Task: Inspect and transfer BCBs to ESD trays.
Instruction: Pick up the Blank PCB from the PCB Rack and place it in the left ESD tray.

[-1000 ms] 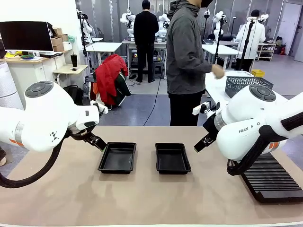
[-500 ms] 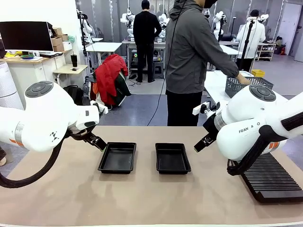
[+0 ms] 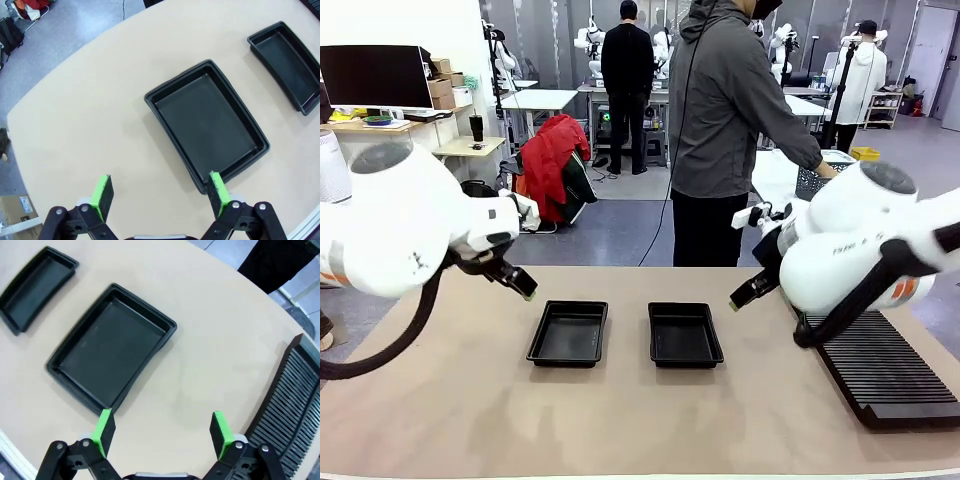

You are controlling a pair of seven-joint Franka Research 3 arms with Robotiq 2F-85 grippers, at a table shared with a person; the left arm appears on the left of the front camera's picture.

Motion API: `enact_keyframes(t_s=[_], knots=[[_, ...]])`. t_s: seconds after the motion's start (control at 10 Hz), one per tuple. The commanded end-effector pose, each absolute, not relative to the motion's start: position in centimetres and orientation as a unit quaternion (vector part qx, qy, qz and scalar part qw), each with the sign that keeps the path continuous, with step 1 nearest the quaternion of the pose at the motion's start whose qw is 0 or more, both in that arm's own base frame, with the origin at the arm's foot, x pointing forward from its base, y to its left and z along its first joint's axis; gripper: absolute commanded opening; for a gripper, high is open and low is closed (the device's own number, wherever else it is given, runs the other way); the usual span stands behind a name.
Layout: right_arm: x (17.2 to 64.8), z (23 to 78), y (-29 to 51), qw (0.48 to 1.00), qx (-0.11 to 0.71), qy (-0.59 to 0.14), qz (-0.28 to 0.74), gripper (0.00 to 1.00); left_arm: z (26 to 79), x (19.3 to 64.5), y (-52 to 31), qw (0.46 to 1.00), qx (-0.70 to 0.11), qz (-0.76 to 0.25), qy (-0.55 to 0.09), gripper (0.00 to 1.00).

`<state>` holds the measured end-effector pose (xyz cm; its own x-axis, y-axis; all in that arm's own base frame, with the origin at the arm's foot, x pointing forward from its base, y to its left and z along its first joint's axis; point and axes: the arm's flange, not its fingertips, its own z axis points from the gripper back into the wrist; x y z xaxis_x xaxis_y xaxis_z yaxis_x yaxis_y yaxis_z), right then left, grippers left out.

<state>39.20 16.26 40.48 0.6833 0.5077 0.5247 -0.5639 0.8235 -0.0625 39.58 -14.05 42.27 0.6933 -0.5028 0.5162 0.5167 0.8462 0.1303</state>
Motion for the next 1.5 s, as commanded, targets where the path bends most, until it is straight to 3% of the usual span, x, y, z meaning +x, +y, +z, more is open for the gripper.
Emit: enact_keyframes(t_s=[0.0, 0.3, 0.5, 0.9, 1.1, 1.4], knots=[[39.0, 45.8, 13.5, 0.924, 0.095, -0.243, 0.279, 1.00, 47.1, 38.6, -13.4, 0.940, -0.018, -0.235, -0.246, 1.00], [38.6, 53.2, 9.9, 0.937, 0.148, -0.201, 0.243, 1.00, 54.0, 37.9, -12.9, 0.973, -0.037, -0.157, -0.164, 1.00], [38.5, 56.8, 6.7, 0.950, 0.189, -0.162, 0.188, 1.00, 57.5, 37.8, -11.3, 0.977, -0.100, -0.128, -0.137, 1.00], [38.9, 61.8, -0.6, 0.950, 0.276, -0.118, 0.087, 1.00, 61.8, 36.7, -7.7, 0.966, -0.220, -0.078, -0.115, 1.00], [39.2, 63.4, -3.8, 0.936, 0.332, -0.101, 0.061, 1.00, 63.4, 36.7, -6.7, 0.963, -0.230, -0.056, -0.128, 1.00], [38.9, 65.0, -5.9, 0.934, 0.337, -0.114, 0.032, 1.00, 64.9, 36.7, -4.7, 0.951, -0.270, -0.026, -0.148, 1.00]])
